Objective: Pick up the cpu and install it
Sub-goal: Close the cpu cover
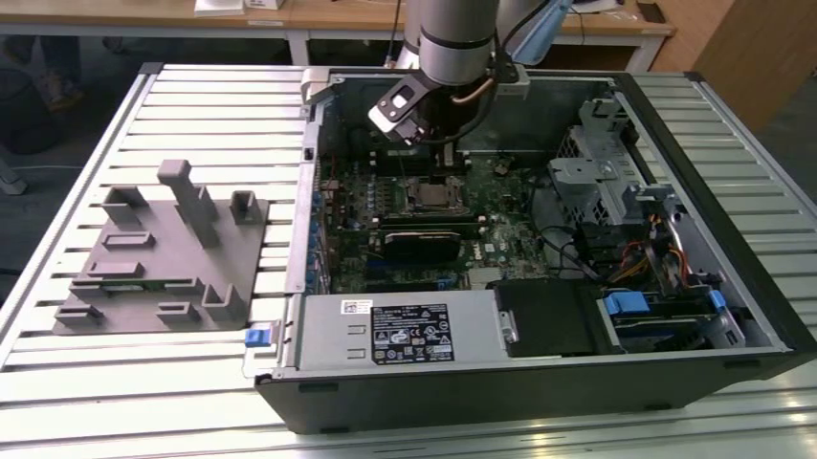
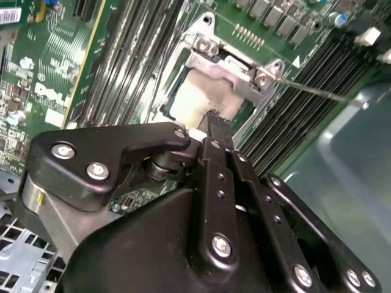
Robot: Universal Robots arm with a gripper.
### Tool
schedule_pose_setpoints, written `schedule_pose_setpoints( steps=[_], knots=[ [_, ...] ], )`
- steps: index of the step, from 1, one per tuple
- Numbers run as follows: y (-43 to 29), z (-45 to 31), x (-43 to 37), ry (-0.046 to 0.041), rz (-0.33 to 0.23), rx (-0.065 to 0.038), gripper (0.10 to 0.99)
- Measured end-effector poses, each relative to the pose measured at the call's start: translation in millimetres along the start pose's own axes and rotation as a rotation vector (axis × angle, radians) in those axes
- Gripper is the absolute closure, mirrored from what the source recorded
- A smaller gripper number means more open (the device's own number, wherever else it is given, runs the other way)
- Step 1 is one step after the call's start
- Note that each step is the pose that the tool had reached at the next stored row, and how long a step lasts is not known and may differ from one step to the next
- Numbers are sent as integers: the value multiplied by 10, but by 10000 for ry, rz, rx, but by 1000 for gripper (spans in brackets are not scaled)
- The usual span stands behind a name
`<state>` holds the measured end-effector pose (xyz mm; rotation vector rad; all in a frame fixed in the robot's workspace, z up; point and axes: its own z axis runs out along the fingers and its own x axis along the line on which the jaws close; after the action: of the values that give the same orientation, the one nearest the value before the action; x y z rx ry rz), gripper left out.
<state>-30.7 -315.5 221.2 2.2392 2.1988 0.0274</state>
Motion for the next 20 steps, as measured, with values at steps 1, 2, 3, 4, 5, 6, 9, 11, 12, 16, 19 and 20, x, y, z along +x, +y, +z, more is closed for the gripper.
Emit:
schedule_pose_setpoints(
  steps=[1, 2, 3, 4, 5, 6, 9, 11, 12, 16, 19, 20],
  knots=[
    [-12, 2, 0, 1, 0, -1, 980],
    [-34, 5, -1, 2, -1, 0, 980],
    [-50, 9, -2, 1, -1, -1, 980],
    [-64, 15, -2, 1, 0, 0, 980],
    [-74, 21, -3, 1, 0, 0, 980],
    [-83, 28, -3, 1, -1, 0, 980],
    [-112, 51, -5, 1, -2, 7, 980],
    [-142, 63, -6, 0, -6, 9, 980],
    [-156, 67, -7, -1, -7, 10, 980],
    [-197, 85, -7, 1, -8, 8, 980],
    [-205, 100, -8, 0, -9, 9, 980],
    [-207, 109, -8, 1, -9, 8, 980]
  ],
)
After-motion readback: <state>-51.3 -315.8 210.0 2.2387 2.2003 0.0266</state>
